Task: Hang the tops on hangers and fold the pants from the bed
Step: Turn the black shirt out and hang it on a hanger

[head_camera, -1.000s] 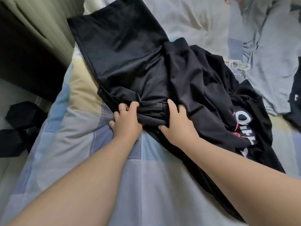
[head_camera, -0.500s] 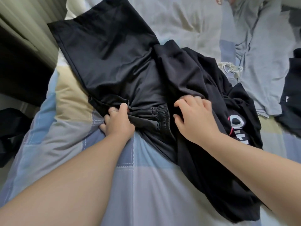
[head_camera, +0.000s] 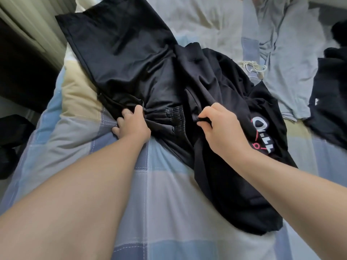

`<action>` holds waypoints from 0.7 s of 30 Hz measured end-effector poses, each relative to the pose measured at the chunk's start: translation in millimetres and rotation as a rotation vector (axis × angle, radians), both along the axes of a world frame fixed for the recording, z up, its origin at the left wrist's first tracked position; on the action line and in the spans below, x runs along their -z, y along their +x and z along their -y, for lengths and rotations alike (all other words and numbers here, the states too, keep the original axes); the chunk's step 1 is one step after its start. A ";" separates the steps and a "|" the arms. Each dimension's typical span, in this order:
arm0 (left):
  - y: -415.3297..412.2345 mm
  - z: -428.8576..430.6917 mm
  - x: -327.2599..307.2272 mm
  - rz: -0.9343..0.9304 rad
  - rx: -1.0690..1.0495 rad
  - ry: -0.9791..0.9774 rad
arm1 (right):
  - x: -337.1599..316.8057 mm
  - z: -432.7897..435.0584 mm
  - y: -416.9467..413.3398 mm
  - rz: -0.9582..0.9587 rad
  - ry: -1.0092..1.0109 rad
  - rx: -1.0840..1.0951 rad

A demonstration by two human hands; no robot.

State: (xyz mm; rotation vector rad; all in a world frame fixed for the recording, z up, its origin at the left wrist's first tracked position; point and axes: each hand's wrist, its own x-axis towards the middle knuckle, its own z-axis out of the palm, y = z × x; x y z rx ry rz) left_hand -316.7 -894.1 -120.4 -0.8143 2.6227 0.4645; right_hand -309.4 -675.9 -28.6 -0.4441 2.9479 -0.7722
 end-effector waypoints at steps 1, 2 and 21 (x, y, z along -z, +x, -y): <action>4.0 -2.9 -3.5 -0.009 0.003 -0.005 | -9.1 -2.8 7.2 -0.017 -0.038 -0.005; 10.2 -6.0 -7.8 -0.018 0.013 -0.004 | -19.1 -5.0 15.6 -0.026 -0.072 -0.017; 212.9 -166.8 -198.7 -0.066 -0.754 1.538 | -168.6 -117.8 260.7 0.574 -0.644 0.380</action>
